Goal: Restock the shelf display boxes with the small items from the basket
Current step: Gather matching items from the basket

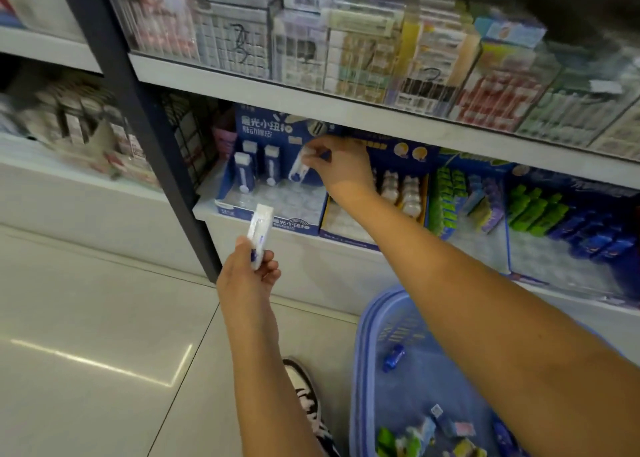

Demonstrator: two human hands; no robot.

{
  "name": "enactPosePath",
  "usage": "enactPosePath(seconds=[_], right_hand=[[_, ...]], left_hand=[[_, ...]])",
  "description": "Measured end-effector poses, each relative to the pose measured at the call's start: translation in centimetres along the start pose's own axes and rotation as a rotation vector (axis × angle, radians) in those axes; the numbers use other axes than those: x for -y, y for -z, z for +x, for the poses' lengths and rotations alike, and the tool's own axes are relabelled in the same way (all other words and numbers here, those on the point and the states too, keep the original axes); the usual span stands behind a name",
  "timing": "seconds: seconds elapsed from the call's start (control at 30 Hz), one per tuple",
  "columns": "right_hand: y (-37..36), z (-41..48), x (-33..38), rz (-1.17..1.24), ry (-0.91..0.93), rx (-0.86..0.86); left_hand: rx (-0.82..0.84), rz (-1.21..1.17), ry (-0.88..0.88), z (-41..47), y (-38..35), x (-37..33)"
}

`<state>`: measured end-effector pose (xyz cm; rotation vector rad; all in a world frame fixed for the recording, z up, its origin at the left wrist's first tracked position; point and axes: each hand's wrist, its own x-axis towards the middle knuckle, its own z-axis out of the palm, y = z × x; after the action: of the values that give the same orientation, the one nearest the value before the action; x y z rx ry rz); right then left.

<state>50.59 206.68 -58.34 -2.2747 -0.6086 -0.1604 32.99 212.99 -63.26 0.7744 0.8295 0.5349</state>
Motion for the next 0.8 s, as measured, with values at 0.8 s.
enactPosePath(seconds=[0.8], right_hand=[[2.2,-4.9,2.2,0.484,-0.146,0.381]], left_hand=[[0.168,0.099,-0.121,0.1,-1.5,-0.1]])
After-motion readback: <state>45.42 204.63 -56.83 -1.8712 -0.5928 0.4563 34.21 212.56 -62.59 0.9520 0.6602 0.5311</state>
